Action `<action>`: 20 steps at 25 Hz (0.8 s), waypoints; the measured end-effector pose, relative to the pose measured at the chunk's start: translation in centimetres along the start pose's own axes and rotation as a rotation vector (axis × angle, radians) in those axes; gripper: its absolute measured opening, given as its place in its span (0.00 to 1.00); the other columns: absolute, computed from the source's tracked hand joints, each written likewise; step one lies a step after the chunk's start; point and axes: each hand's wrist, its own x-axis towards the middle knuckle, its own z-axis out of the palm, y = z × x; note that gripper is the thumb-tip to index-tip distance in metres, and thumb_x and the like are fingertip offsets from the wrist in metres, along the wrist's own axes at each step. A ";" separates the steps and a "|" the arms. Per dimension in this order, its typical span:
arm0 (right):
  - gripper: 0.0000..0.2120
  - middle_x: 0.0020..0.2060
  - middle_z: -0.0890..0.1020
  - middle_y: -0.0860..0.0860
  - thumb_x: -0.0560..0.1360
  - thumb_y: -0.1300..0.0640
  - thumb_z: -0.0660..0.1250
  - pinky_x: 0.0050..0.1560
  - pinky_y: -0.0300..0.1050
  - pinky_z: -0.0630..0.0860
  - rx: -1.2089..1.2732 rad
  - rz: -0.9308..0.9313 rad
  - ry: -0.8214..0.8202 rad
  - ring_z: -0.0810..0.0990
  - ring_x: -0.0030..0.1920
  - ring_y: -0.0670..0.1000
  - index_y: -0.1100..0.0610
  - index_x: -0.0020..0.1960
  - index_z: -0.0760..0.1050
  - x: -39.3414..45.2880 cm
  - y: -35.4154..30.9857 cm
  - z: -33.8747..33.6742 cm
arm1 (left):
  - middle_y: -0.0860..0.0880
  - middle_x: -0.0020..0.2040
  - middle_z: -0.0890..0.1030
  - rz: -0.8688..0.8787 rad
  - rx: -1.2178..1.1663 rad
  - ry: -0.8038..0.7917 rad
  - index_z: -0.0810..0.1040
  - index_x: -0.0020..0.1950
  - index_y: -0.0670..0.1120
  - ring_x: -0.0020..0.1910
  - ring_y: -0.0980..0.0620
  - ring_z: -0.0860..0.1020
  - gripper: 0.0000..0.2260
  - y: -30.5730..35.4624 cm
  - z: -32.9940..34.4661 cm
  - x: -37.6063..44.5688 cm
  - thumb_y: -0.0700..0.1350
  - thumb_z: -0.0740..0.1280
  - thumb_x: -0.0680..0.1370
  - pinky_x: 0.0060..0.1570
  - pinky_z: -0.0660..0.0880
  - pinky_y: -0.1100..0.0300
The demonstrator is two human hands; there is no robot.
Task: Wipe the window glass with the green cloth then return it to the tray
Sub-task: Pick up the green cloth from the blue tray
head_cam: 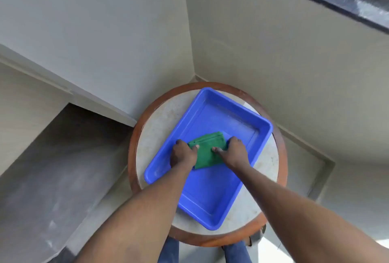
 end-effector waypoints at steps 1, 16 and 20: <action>0.26 0.59 0.82 0.65 0.77 0.46 0.81 0.57 0.58 0.77 0.038 0.002 0.011 0.81 0.62 0.67 0.65 0.61 0.77 0.6 0.0 0.4 | 0.36 0.74 0.82 -0.025 -0.067 -0.002 0.76 0.74 0.38 0.74 0.33 0.82 0.27 0.3 0.5 0.8 0.56 0.75 0.84 0.67 0.81 0.43; 0.24 0.70 0.84 0.67 0.80 0.68 0.73 0.62 0.58 0.88 1.210 -0.083 -0.229 0.86 0.66 0.64 0.69 0.75 0.75 -2.8 -2.5 -25.3 | 0.47 0.51 0.83 0.474 -0.692 -0.267 0.81 0.55 0.45 0.50 0.49 0.80 0.14 21.1 -9.6 -9.7 0.56 0.67 0.89 0.54 0.75 0.56; 0.20 0.70 0.85 0.63 0.81 0.65 0.72 0.58 0.53 0.90 1.279 -0.339 -0.240 0.89 0.63 0.60 0.63 0.72 0.81 -9.2 -6.0 -39.9 | 0.44 0.52 0.78 0.731 -0.829 -0.211 0.79 0.56 0.46 0.51 0.46 0.75 0.21 31.7 -16.7 -20.9 0.65 0.68 0.82 0.56 0.72 0.48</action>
